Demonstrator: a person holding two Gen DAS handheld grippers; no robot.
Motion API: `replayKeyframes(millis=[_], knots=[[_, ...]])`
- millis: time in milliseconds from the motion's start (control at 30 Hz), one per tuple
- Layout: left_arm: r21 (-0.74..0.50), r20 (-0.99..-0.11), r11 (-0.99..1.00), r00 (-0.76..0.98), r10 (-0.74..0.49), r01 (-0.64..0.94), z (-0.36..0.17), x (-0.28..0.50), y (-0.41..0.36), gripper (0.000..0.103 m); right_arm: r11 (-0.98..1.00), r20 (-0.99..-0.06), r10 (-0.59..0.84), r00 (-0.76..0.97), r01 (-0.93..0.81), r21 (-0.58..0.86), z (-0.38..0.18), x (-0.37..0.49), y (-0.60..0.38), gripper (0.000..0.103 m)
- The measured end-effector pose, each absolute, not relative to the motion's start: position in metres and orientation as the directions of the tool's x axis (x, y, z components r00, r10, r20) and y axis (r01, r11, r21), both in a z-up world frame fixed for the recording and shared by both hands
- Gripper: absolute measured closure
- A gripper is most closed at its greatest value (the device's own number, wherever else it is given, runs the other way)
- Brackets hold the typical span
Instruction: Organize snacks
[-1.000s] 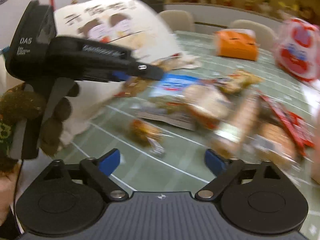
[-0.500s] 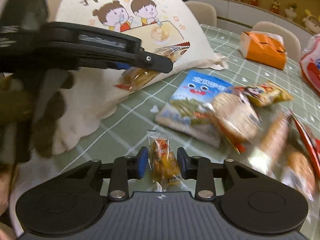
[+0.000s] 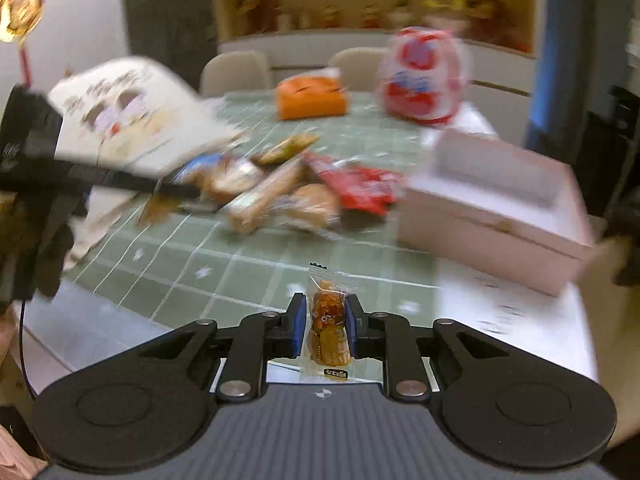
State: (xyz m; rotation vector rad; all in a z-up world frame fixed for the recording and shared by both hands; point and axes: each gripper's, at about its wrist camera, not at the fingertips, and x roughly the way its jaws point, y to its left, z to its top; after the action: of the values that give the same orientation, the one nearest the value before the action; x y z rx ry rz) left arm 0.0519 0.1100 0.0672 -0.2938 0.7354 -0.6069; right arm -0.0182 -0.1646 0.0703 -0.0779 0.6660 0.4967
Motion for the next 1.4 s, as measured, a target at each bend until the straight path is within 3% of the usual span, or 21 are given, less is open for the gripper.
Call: replayKeyframes(millis=[167,333,367,433,533,567,667,800,1100,1267,1400], knots=[[-0.385,-0.471,0.768,0.607,-0.64,0.512,0.124,0.086,0.051,0.062,0.894,-0.488,0.445,0.751,-0.407,0.188,0.12,-0.004,-0.219,0.083],[-0.535,-0.416,0.705,0.582,-0.699,0.465,0.149,0.188,0.004,0.062,0.921,-0.439,0.387,0.811,-0.319,0.223,0.154,0.072,-0.256,0.081],[-0.555,-0.435,0.703,0.566,-0.701,0.444,0.144,0.216,-0.008,0.06,0.931,-0.444,0.364,0.819,-0.305,0.201,0.153,0.091,-0.26,0.076],[-0.564,-0.521,0.726,0.513,-0.682,0.393,0.12,0.262,-0.038,0.059,0.955,-0.467,0.297,0.833,-0.252,0.158,0.143,0.122,-0.267,0.041],[-0.494,-0.652,0.817,0.495,-0.574,0.297,0.071,0.294,-0.067,0.059,0.97,-0.473,0.242,0.847,-0.196,0.146,0.118,0.142,-0.281,0.038],[-0.485,-0.66,0.824,0.494,-0.565,0.294,0.061,0.296,-0.069,0.059,0.97,-0.481,0.239,0.843,-0.185,0.157,0.109,0.145,-0.288,0.038],[-0.519,-0.594,0.784,0.516,-0.617,0.34,0.063,0.289,-0.057,0.059,0.968,-0.495,0.246,0.833,-0.184,0.171,0.091,0.14,-0.301,0.038],[-0.483,-0.55,0.801,0.588,-0.592,0.355,0.081,0.251,-0.017,0.059,0.983,-0.502,0.184,0.845,-0.155,0.1,0.087,0.128,-0.3,0.038],[-0.378,-0.565,0.921,0.763,-0.314,0.099,0.063,0.141,0.114,0.059,0.937,-0.544,0.349,0.763,-0.28,0.208,0.087,0.114,-0.227,0.031],[-0.491,-0.516,0.871,0.805,-0.292,0.001,0.046,0.117,0.183,0.059,0.914,-0.594,0.398,0.699,-0.361,0.188,0.076,0.115,-0.154,0.031],[-0.539,-0.538,0.842,0.781,-0.318,-0.028,0.035,0.12,0.202,0.064,0.9,-0.631,0.415,0.655,-0.399,0.177,0.076,0.123,-0.105,0.031]])
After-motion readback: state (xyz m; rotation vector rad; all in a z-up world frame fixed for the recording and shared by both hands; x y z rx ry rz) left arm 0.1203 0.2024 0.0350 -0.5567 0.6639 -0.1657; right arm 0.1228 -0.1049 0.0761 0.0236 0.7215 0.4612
